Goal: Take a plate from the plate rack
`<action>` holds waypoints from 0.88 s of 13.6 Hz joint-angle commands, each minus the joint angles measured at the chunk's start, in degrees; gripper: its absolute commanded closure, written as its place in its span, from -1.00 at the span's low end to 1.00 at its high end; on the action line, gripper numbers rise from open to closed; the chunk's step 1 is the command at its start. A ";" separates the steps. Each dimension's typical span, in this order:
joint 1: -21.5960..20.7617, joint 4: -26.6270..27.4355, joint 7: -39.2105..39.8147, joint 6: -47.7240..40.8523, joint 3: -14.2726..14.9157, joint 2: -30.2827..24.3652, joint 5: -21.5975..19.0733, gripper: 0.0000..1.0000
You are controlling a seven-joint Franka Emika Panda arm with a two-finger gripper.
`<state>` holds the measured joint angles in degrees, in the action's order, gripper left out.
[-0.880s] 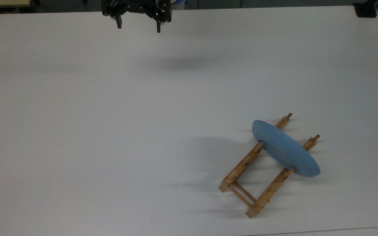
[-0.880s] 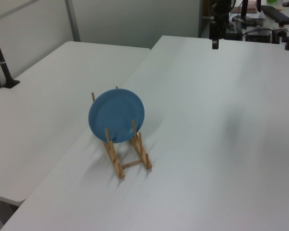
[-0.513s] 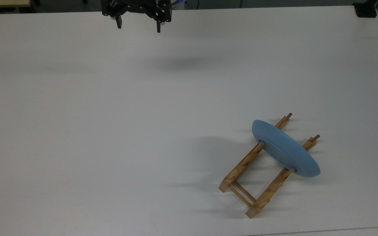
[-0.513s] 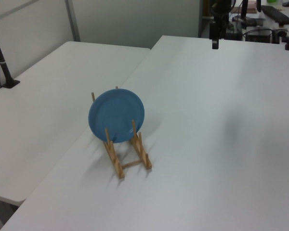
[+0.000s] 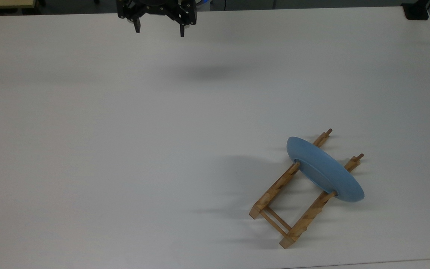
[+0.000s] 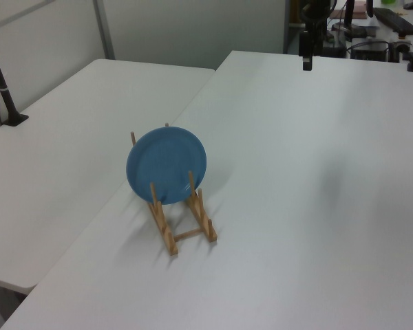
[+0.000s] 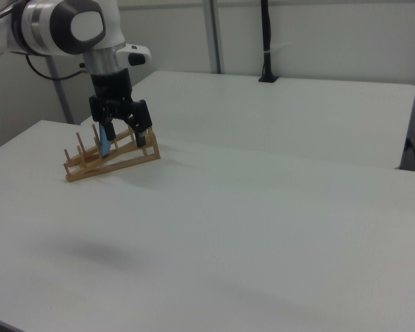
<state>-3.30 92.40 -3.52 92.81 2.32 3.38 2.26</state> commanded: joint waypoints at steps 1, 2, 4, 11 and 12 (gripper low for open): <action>-2.57 -1.43 0.62 2.88 -0.21 -0.83 -2.52 -1.00; -3.64 -2.05 0.62 5.34 -0.21 -0.65 -2.61 -1.00; -6.62 -2.14 -0.25 10.44 -0.21 -0.39 -1.74 -1.00; -18.31 -4.86 -18.59 26.97 -0.12 8.74 13.01 -1.00; -19.80 -4.95 -22.45 28.46 -0.12 9.97 16.08 -1.00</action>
<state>-18.36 89.60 -16.72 117.37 1.42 9.11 11.43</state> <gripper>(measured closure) 0.000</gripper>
